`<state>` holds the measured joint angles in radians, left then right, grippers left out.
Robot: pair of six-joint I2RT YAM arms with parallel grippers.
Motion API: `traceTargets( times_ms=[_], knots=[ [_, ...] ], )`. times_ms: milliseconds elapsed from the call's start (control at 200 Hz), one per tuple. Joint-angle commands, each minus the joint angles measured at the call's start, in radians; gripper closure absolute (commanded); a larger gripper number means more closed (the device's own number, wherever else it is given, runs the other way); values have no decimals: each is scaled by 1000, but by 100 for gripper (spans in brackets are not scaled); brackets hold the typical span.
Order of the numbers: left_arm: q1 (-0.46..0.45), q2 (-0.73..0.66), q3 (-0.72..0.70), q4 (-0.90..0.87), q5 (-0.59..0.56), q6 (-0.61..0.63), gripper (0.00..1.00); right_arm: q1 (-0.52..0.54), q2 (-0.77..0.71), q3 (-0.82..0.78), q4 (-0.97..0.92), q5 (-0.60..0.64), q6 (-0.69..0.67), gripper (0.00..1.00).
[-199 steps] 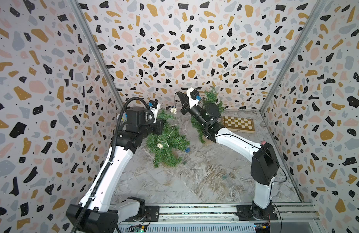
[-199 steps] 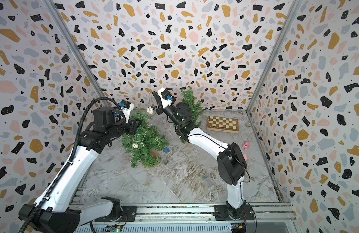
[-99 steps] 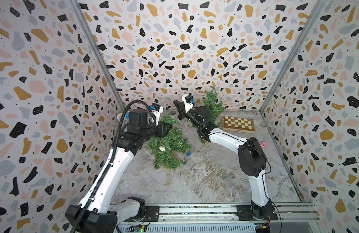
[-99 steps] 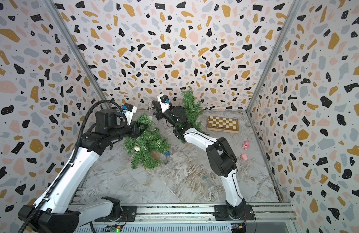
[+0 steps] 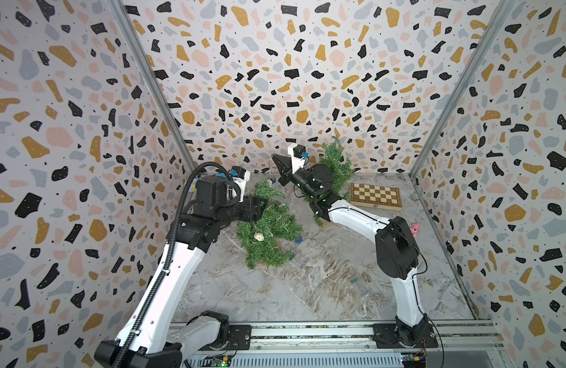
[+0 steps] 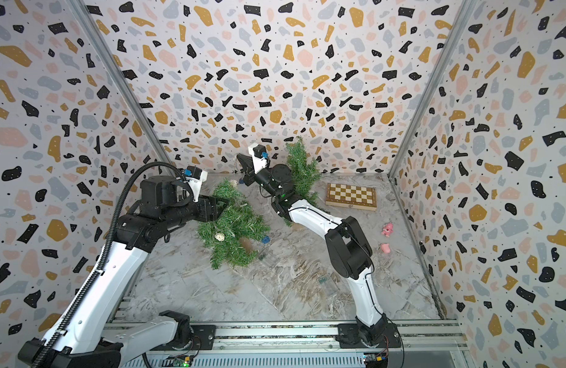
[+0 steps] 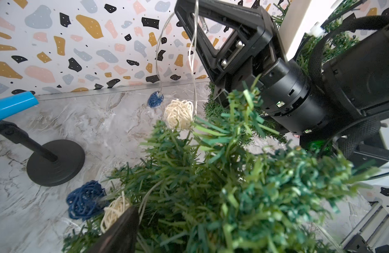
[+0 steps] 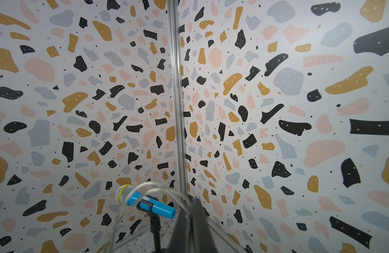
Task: Wrap string light around the christmas tree
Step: Wrap the light string around the Christmas tree.
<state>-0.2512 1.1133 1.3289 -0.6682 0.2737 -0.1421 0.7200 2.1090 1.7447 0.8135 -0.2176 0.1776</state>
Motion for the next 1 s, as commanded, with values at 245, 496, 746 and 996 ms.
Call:
traceTargets(
  times_ms=[245, 496, 746, 996],
  knots=[
    [61, -54, 97, -39, -298, 12, 23, -2, 48, 134, -21, -29, 49, 100],
    [83, -11, 69, 86, 23, -34, 30, 2, 57, 136, -33, -40, 58, 100],
    [79, 3, 67, 89, 150, -48, 28, 1, 46, 119, -25, -41, 59, 100],
    [79, 28, 196, 51, 250, -37, 22, -1, 65, 133, -36, -49, 77, 100]
  ],
)
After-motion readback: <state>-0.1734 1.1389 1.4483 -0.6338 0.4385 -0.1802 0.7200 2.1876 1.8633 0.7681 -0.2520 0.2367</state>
